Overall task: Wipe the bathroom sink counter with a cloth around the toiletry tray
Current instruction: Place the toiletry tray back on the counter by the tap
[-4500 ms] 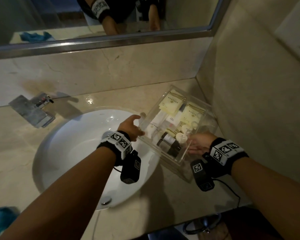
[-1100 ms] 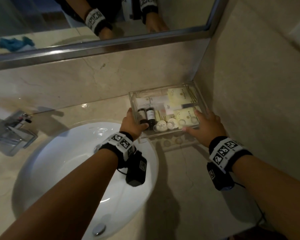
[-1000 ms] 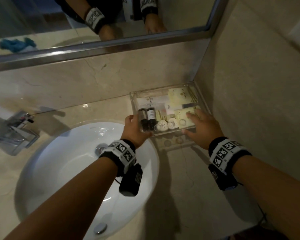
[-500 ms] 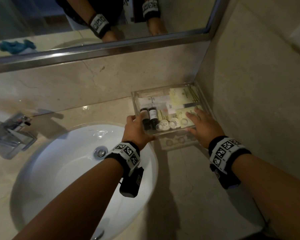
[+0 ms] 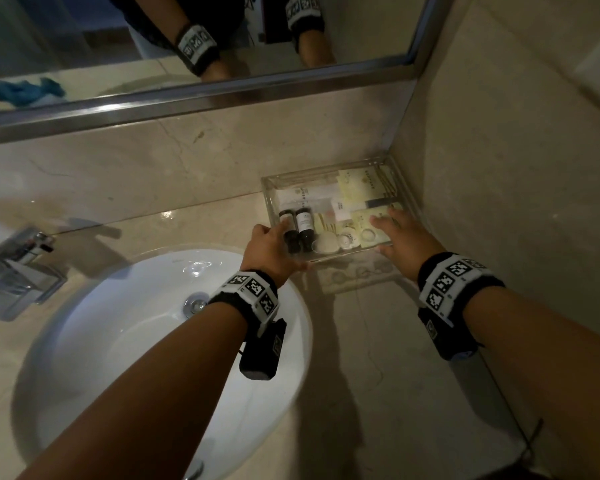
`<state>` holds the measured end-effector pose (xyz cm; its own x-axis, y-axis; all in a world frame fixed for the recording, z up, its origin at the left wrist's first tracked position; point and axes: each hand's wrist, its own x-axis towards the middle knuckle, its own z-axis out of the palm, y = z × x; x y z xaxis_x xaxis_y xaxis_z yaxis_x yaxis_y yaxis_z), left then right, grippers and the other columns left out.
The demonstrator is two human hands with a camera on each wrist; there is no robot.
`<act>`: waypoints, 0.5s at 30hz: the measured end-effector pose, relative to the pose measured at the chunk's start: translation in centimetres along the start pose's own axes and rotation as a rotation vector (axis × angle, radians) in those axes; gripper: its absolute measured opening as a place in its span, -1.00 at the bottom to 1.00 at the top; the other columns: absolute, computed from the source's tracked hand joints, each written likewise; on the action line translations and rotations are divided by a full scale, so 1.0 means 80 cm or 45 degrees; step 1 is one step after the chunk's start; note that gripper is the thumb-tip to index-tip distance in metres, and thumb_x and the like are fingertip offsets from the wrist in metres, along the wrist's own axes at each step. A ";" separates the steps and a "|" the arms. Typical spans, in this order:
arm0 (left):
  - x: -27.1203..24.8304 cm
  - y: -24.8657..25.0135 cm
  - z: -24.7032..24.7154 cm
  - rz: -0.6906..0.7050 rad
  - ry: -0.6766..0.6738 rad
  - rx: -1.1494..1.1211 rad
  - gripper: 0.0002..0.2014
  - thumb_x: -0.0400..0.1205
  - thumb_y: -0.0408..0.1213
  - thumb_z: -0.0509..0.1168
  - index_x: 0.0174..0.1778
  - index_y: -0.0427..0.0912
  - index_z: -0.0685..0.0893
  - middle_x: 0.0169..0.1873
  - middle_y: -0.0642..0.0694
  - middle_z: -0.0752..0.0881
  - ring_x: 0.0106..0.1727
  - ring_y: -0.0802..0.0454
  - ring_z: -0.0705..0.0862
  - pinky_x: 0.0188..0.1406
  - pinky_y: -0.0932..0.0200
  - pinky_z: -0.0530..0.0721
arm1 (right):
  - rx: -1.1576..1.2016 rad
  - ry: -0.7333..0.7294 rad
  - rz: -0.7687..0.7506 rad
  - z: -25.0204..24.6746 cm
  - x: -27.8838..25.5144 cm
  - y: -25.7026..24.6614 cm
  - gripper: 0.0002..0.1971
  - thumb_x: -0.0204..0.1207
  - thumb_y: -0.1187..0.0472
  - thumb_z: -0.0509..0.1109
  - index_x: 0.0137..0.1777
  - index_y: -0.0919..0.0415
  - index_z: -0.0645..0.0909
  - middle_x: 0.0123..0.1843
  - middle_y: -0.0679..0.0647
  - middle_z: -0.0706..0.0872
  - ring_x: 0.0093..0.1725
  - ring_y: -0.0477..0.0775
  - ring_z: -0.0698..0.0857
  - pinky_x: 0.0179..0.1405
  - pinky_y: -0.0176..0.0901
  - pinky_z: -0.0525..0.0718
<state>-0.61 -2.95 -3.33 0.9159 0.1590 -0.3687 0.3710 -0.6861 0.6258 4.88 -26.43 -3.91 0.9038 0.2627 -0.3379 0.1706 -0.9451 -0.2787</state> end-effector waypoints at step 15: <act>0.014 0.010 -0.010 -0.019 -0.032 0.086 -0.18 0.34 -0.14 0.61 0.52 -0.06 0.42 0.30 -0.23 0.58 0.33 -0.17 0.55 0.32 0.07 0.50 | -0.072 -0.099 -0.043 -0.013 0.022 0.005 -0.40 0.65 0.27 0.21 0.64 0.09 0.09 0.69 0.23 -0.07 0.67 0.23 -0.03 0.63 0.05 0.05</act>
<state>0.84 -2.75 -2.75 0.9057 0.1524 -0.3956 0.3729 -0.7303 0.5723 6.94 -26.58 -3.69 0.8643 0.3067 -0.3987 0.2240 -0.9444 -0.2409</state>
